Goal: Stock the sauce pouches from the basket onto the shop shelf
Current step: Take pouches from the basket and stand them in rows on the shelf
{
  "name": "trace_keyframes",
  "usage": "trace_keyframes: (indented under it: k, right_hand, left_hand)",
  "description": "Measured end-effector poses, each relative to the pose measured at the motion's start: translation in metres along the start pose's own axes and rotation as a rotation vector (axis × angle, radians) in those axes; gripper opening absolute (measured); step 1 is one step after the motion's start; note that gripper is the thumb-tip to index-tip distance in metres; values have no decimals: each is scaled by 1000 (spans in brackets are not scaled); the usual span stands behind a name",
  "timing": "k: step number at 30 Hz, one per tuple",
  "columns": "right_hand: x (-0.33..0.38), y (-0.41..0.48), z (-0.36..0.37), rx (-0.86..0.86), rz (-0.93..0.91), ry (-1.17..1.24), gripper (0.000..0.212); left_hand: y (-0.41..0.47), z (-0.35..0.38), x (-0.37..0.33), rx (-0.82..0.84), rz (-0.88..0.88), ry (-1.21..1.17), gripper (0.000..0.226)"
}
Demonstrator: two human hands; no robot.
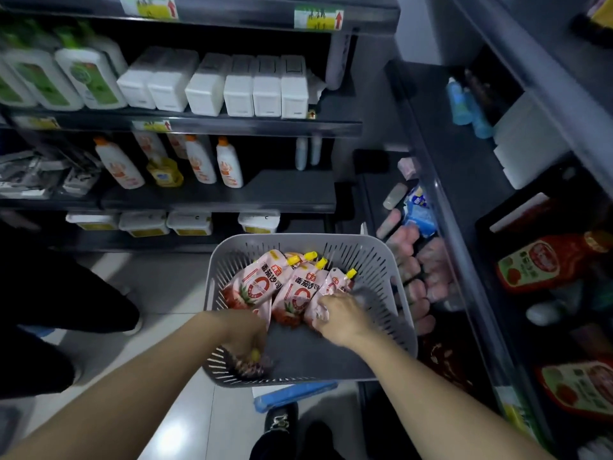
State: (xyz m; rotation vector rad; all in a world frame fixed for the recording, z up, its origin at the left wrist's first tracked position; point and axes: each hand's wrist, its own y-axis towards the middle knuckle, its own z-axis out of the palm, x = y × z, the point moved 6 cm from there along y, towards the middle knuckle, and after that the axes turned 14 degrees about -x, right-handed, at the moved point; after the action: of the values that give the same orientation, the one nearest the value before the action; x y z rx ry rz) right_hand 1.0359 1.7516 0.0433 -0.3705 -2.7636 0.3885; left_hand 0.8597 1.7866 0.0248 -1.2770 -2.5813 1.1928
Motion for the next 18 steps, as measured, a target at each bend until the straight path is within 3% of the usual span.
trace_keyframes:
  k: [4,7,12,18]
  right_hand:
    - [6,2,19,101,-8,24,39]
    - [9,4,34,161,1,104,39]
    - [6,5,60,293,166,446,53]
    - [-13,18,62,158,357,787,23]
  left_hand:
    - [14,-11,17,-197,-96,-146,21]
    - [21,-9,19,-273,-165,-383,20]
    - [24,-5,23,-337,-264,-861,24]
    - [40,-22,12,-392,-251,-1248,20]
